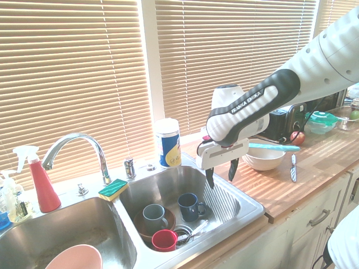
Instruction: Put the knife into the sink
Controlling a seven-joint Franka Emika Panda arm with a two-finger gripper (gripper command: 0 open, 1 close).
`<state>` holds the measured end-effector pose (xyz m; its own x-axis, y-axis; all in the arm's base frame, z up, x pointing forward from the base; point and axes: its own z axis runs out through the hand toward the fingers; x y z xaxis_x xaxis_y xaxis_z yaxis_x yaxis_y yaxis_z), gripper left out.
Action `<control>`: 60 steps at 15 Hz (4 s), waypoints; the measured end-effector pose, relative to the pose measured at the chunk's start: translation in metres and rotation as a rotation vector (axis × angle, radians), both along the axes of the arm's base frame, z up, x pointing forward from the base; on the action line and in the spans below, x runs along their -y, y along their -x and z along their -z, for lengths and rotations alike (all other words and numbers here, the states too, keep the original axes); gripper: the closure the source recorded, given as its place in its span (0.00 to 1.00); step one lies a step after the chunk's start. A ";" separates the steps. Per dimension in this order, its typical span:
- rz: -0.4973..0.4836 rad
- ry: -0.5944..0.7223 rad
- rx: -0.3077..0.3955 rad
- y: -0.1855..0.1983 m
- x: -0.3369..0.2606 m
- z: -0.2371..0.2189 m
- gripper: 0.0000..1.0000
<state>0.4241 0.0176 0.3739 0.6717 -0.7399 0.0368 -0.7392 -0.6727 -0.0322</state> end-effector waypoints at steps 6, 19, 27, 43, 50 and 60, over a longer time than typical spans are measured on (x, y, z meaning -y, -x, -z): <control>-0.253 -0.041 -0.005 0.000 0.025 -0.018 0.00; -0.603 0.194 -0.018 -0.015 0.212 -0.073 0.00; -0.517 0.155 -0.032 -0.026 0.279 -0.037 1.00; -0.490 0.119 -0.037 -0.025 0.295 -0.025 1.00; -0.486 0.116 -0.036 -0.027 0.293 -0.025 1.00; -0.359 0.068 0.075 -0.039 0.296 -0.068 1.00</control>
<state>0.4636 -0.2788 0.4422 0.8814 -0.4521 0.1369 -0.4534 -0.8910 -0.0234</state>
